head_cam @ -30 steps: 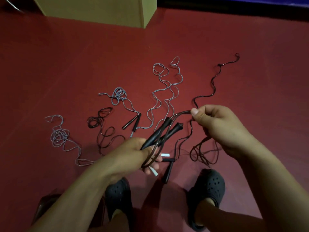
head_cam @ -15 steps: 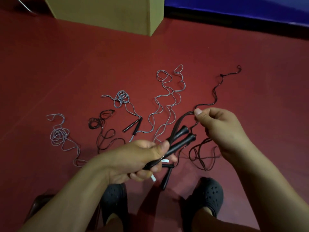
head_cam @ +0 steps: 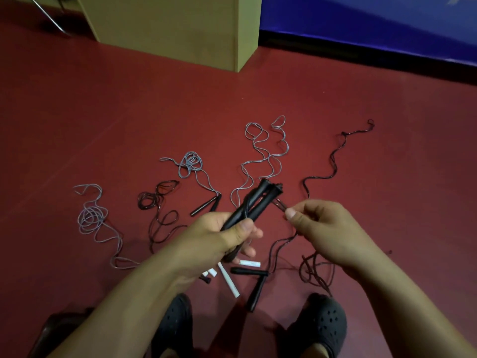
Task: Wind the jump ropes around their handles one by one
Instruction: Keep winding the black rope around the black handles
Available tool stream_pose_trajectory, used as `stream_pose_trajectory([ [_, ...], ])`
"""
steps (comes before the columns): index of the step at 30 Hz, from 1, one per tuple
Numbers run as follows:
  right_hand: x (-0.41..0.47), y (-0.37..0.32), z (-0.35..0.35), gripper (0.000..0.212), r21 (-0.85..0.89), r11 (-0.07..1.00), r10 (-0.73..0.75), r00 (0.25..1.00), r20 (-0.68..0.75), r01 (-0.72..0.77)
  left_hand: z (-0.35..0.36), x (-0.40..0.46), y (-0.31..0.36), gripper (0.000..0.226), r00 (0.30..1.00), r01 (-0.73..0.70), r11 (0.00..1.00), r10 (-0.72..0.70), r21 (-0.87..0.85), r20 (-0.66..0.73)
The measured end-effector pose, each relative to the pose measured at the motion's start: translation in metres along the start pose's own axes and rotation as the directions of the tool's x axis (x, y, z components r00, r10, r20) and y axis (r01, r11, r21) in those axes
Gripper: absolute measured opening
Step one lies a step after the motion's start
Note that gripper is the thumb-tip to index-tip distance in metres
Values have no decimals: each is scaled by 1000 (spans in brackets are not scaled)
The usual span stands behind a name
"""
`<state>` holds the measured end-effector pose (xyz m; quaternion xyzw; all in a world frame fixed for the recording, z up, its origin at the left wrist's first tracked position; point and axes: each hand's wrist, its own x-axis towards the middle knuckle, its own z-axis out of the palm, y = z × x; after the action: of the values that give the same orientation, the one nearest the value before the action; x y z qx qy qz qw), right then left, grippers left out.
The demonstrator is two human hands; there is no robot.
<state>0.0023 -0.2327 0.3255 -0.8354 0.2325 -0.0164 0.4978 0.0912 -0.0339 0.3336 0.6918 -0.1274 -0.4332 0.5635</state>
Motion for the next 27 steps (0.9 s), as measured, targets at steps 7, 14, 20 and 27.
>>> stream_pose_trajectory([
  [7, -16, -17, 9, 27, -170, 971, -136, 973, 184, 168, -16, 7, -9, 14, 965, -1, 976, 58, 219, -254],
  [14, -23, -24, 12, 28, -239, 938, -194, 952, 236, 250, -39, 12, -30, 1, 892, 55, 870, 177, 489, -417],
  [20, -22, -16, 8, 27, -185, 919, -323, 933, 157, 350, -34, 9, -33, 13, 935, 218, 667, 65, 712, -347],
  [27, -11, -8, 9, 15, -151, 886, -448, 893, -38, 438, -20, 6, -30, 14, 999, 42, 676, -26, 735, -33],
])
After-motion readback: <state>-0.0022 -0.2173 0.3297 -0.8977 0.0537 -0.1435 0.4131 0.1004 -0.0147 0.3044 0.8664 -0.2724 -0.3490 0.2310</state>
